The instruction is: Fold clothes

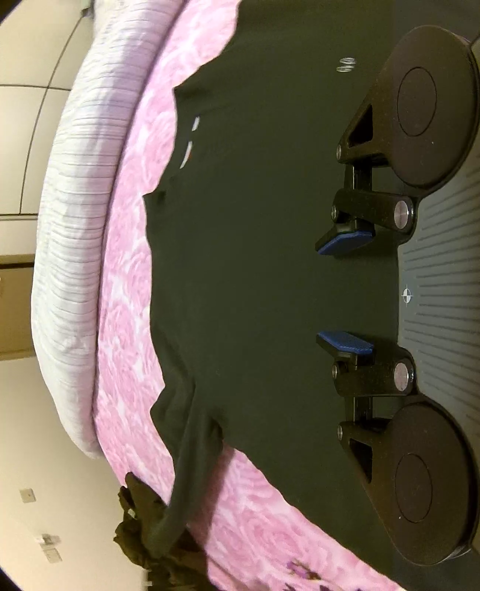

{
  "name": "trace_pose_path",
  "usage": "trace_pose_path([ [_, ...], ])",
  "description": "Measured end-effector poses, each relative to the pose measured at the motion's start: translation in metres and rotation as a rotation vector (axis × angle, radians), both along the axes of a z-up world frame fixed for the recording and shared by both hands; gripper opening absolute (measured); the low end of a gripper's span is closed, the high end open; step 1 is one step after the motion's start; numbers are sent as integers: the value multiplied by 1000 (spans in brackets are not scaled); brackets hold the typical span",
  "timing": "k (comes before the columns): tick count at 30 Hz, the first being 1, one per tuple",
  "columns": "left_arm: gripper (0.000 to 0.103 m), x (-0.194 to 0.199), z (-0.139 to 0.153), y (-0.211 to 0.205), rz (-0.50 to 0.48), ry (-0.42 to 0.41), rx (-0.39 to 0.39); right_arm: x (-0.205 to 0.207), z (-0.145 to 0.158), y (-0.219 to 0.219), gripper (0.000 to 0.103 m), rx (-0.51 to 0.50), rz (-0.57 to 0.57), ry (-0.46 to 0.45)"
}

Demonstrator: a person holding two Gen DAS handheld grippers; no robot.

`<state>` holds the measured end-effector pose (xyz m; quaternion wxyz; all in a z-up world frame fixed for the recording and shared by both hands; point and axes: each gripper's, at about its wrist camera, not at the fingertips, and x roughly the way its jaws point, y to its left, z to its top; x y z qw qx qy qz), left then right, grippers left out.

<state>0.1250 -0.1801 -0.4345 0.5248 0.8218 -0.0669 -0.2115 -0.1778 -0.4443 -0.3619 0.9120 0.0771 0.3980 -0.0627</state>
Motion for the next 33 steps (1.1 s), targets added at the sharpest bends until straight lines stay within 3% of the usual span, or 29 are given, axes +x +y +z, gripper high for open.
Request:
trace_pose_path([
  [3, 16, -3, -4, 21, 30, 76, 7, -11, 6, 2, 50, -10, 10, -2],
  [9, 28, 6, 26, 58, 114, 118, -76, -25, 9, -13, 50, 13, -55, -13],
  [12, 44, 10, 47, 68, 144, 190, -153, -29, 8, -14, 50, 34, -83, -15],
  [16, 47, 25, 99, 67, 249, 463, -423, -30, 4, -6, 50, 36, -68, -2],
  [20, 47, 50, 151, 68, 273, 866, -715, -26, -2, 1, 51, 29, -50, 15],
  [22, 49, 71, 156, 51, 281, 1012, -772, -22, -3, 4, 51, 36, -52, 11],
  [24, 47, 86, 151, 37, 293, 1088, -784, -18, -2, 7, 51, 39, -61, 3],
  [27, 3, 105, 141, 29, 408, 1232, -770, -8, -3, 15, 51, 42, -45, -4],
  [28, 2, 108, 142, 29, 424, 1231, -778, -5, -3, 17, 51, 41, -37, -5],
  [29, 2, 105, 148, 35, 414, 1174, -816, -2, -3, 19, 51, 36, -28, -8],
  [30, 2, 102, 156, 44, 417, 1119, -879, 1, -3, 21, 51, 32, -20, -11],
  [33, 2, 110, 176, 69, 513, 1052, -1063, 7, -5, 23, 51, 38, -20, -15],
])
